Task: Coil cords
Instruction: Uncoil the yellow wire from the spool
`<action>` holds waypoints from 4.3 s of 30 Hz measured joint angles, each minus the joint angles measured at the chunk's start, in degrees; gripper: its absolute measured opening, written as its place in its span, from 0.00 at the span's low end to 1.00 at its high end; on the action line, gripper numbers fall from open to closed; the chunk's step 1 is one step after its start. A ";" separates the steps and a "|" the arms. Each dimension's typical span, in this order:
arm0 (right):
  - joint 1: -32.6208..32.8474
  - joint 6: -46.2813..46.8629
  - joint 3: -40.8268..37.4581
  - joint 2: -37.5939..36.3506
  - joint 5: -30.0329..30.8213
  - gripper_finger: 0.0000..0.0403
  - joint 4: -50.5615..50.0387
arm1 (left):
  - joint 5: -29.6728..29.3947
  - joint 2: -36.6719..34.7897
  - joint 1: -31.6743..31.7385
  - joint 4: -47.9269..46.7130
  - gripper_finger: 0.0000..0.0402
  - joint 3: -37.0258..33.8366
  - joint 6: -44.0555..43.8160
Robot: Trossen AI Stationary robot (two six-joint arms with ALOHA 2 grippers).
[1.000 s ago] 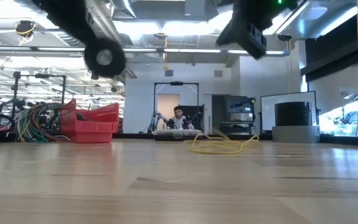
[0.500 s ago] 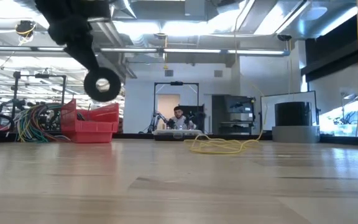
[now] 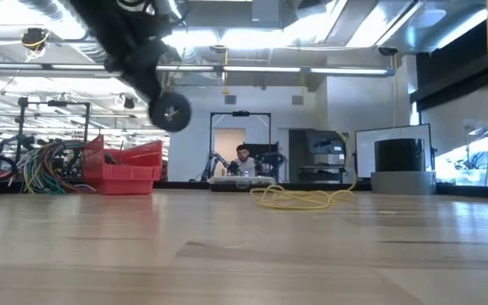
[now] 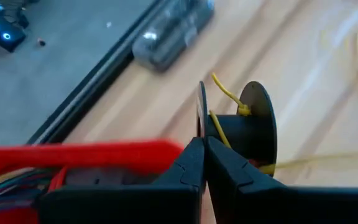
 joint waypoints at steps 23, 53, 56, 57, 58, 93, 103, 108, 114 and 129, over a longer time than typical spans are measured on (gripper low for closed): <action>-9.53 15.86 -0.02 5.79 1.85 0.02 -30.74 | 9.86 -9.72 -4.79 11.75 0.01 -0.02 15.46; 3.45 2.34 0.00 -2.23 6.48 0.02 -0.39 | -3.25 11.15 7.18 0.79 0.01 -0.05 1.93; 3.43 2.85 0.00 -2.17 -2.73 0.02 -1.09 | -3.59 8.67 9.29 8.62 0.01 -0.06 6.01; 3.33 3.64 0.00 -2.01 -4.76 0.02 -1.52 | -3.34 7.77 9.87 10.94 0.01 -0.04 7.72; 3.10 4.14 0.00 -1.93 -6.33 0.02 -2.31 | -2.90 6.60 10.30 13.17 0.01 -0.04 9.35; -16.01 24.64 -4.03 3.85 -9.86 0.45 -14.75 | 18.26 -6.51 3.55 27.84 0.01 0.00 24.40; -23.02 15.63 -11.39 13.80 -27.03 0.45 25.87 | 24.33 -6.47 -0.92 35.41 0.01 0.00 26.55; -23.30 12.67 -11.41 18.62 -27.46 0.44 32.86 | 24.33 -6.00 -3.27 36.92 0.01 0.00 27.28; -23.21 9.52 -11.41 18.04 -27.99 0.27 32.46 | 24.46 -5.88 -4.50 36.92 0.01 0.00 27.67; -23.24 6.93 -11.04 17.02 -27.21 0.01 27.89 | 24.38 -6.44 -4.51 43.43 0.01 -0.24 28.70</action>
